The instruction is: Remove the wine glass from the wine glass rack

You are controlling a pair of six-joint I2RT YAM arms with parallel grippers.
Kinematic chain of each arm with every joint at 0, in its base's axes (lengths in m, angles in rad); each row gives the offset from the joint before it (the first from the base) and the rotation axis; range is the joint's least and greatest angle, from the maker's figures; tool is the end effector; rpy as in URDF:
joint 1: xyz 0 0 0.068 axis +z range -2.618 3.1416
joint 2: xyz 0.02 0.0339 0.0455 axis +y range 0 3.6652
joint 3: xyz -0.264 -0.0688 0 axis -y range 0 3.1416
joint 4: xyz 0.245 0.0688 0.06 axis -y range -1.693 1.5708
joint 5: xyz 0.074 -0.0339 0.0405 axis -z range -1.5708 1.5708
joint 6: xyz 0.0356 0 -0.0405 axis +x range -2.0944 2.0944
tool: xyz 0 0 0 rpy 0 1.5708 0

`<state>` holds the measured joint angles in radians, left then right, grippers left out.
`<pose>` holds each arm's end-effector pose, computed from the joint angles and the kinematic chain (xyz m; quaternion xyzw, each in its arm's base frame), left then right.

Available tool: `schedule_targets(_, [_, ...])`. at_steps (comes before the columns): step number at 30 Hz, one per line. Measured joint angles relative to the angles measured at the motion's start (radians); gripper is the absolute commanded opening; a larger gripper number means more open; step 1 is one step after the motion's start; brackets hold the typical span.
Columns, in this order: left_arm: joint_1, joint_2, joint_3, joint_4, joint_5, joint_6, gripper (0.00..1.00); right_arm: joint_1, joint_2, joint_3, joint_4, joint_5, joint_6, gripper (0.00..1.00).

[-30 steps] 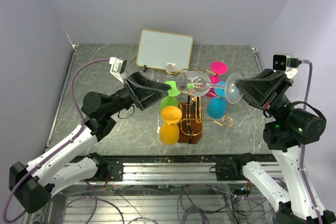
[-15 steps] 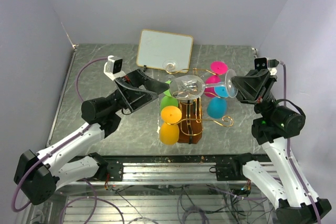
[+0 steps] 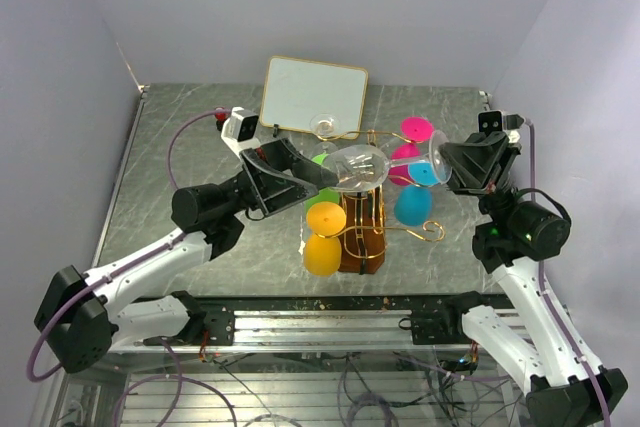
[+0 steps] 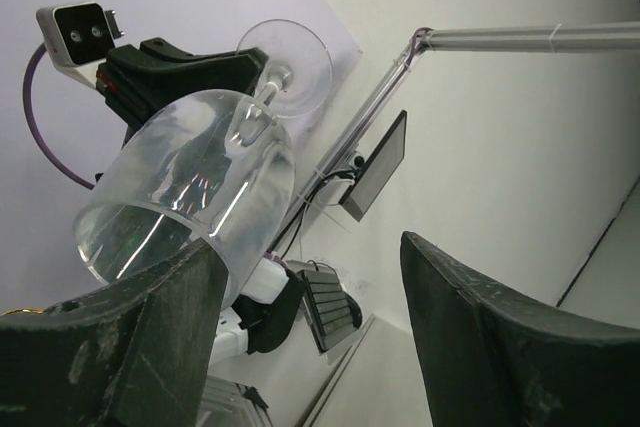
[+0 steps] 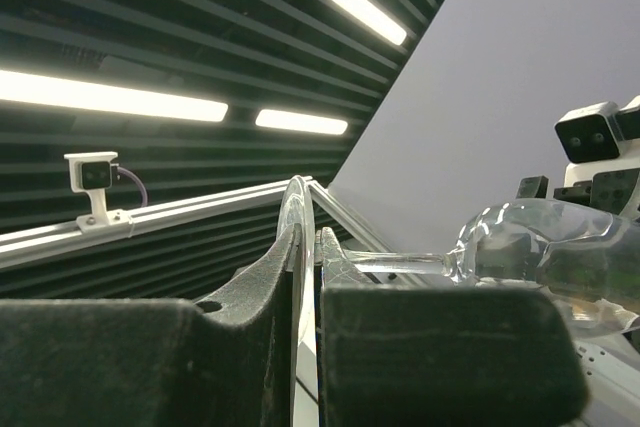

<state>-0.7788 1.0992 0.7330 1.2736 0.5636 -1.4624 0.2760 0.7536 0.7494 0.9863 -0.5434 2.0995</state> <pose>0.1392 -0.1641 0.3990 0.1429 0.3828 -0.8571 0.3137 0.1208 0.0533 0.4400 0.0637 0.3742 0.8842 0.2723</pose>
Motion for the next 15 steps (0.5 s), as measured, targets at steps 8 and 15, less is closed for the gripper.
schedule_targets(8, [-0.038, 0.042, 0.016, 0.024, 0.002, 0.000, 0.49, 0.000, -0.019, -0.020, 0.000, 0.001, 0.014, 0.00])
schedule_targets(15, [-0.082, 0.121, 0.071, 0.096, -0.003, -0.022, 0.20, 0.000, -0.044, -0.024, -0.020, 0.014, 0.018, 0.01])
